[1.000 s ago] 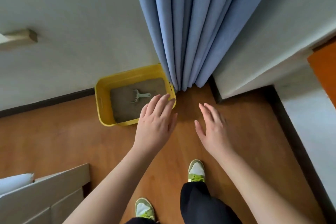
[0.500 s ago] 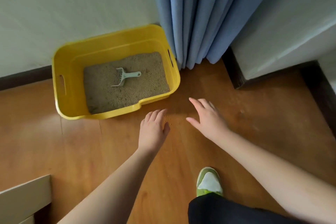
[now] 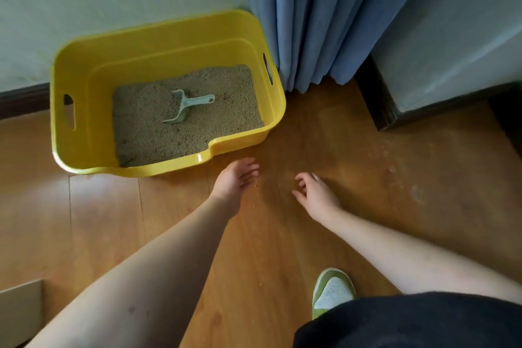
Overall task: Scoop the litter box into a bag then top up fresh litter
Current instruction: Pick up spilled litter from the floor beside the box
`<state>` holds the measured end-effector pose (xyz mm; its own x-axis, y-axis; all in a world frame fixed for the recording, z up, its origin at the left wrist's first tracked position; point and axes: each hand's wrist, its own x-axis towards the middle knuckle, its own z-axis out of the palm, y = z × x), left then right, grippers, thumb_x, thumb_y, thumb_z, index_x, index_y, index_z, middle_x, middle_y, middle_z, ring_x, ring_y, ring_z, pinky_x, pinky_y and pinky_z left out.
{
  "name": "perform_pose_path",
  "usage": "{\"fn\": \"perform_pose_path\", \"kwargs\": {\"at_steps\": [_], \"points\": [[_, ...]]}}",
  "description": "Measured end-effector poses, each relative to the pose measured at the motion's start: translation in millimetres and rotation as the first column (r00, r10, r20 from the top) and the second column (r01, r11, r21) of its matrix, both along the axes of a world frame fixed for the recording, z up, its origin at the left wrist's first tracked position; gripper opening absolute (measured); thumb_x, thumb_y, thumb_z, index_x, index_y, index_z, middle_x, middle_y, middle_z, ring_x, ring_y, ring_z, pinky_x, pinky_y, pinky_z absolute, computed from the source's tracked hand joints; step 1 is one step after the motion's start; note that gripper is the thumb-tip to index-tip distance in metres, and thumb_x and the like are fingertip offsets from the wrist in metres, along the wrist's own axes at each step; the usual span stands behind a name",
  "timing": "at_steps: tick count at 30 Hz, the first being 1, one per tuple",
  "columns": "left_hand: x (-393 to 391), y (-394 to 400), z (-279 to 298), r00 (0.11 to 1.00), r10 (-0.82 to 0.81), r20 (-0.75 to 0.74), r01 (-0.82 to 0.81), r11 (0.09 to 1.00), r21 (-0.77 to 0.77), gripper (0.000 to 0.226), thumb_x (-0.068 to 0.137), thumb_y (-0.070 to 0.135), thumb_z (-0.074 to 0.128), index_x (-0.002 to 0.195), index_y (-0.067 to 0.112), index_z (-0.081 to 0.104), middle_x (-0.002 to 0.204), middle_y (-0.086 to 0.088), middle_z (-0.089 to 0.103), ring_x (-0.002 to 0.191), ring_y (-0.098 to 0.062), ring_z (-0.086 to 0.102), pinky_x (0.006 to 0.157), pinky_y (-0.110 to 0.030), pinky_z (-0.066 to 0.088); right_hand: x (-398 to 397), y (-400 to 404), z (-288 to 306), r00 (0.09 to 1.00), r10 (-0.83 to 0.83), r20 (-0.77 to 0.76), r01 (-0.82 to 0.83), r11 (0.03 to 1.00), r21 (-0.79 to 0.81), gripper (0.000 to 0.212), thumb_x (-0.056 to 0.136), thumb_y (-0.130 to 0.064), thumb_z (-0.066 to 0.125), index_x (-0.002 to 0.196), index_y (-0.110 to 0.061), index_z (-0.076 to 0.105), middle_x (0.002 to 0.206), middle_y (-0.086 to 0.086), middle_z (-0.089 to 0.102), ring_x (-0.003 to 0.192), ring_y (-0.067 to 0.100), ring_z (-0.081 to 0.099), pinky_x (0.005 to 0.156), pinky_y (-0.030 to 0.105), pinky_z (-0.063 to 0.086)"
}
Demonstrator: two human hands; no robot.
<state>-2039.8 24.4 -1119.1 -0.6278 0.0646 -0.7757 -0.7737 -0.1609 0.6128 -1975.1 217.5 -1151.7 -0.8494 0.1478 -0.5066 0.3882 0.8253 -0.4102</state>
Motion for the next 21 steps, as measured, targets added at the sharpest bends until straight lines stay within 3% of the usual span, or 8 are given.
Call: {"fn": "perform_pose_path", "kwargs": {"at_steps": [3, 8, 15, 21], "points": [[5.6, -6.2, 3.0, 0.989, 0.135, 0.058, -0.14, 0.985, 0.096, 0.036, 0.096, 0.013, 0.033, 0.111, 0.003, 0.064, 0.111, -0.015, 0.07, 0.096, -0.022, 0.066, 0.086, -0.032, 0.051, -0.6, -2.1, -9.3, 0.997, -0.063, -0.039, 0.062, 0.997, -0.035, 0.03, 0.092, -0.032, 0.059, 0.12, -0.022, 0.057, 0.12, -0.003, 0.056, 0.102, 0.016, 0.058, 0.081, 0.031, 0.053], [22.7, -10.4, -7.5, 0.939, 0.314, 0.139, -0.334, 0.929, 0.159, 0.037, 0.098, 0.014, 0.029, 0.107, 0.002, 0.062, 0.106, -0.017, 0.07, 0.099, -0.026, 0.066, 0.093, -0.035, 0.049, -7.2, -16.0, -21.0, 0.989, -0.09, -0.12, 0.091, 0.996, 0.008, 0.021, 0.092, -0.032, 0.06, 0.11, -0.021, 0.061, 0.11, -0.004, 0.056, 0.1, 0.017, 0.054, 0.077, 0.033, 0.052], [35.5, -15.6, -17.5, 0.913, 0.345, 0.216, -0.38, 0.913, 0.147, 0.035, 0.099, 0.015, 0.032, 0.106, 0.0, 0.062, 0.106, -0.021, 0.07, 0.101, -0.031, 0.067, 0.088, -0.039, 0.054, -13.0, -20.0, -22.8, 0.988, -0.026, -0.155, 0.044, 0.992, 0.117, 0.011, 0.095, -0.029, 0.055, 0.095, -0.022, 0.064, 0.104, -0.002, 0.059, 0.097, 0.02, 0.052, 0.072, 0.031, 0.048], [37.8, -6.9, -19.0, 0.922, 0.291, 0.255, -0.345, 0.917, 0.202, 0.038, 0.098, 0.019, 0.035, 0.113, -0.002, 0.062, 0.109, -0.021, 0.07, 0.103, -0.031, 0.068, 0.089, -0.04, 0.054, -12.8, -61.3, 6.7, 0.936, 0.013, -0.353, -0.077, 0.983, -0.167, 0.006, 0.092, -0.025, 0.059, 0.093, -0.021, 0.064, 0.101, -0.004, 0.056, 0.094, 0.015, 0.052, 0.074, 0.028, 0.045]]}}
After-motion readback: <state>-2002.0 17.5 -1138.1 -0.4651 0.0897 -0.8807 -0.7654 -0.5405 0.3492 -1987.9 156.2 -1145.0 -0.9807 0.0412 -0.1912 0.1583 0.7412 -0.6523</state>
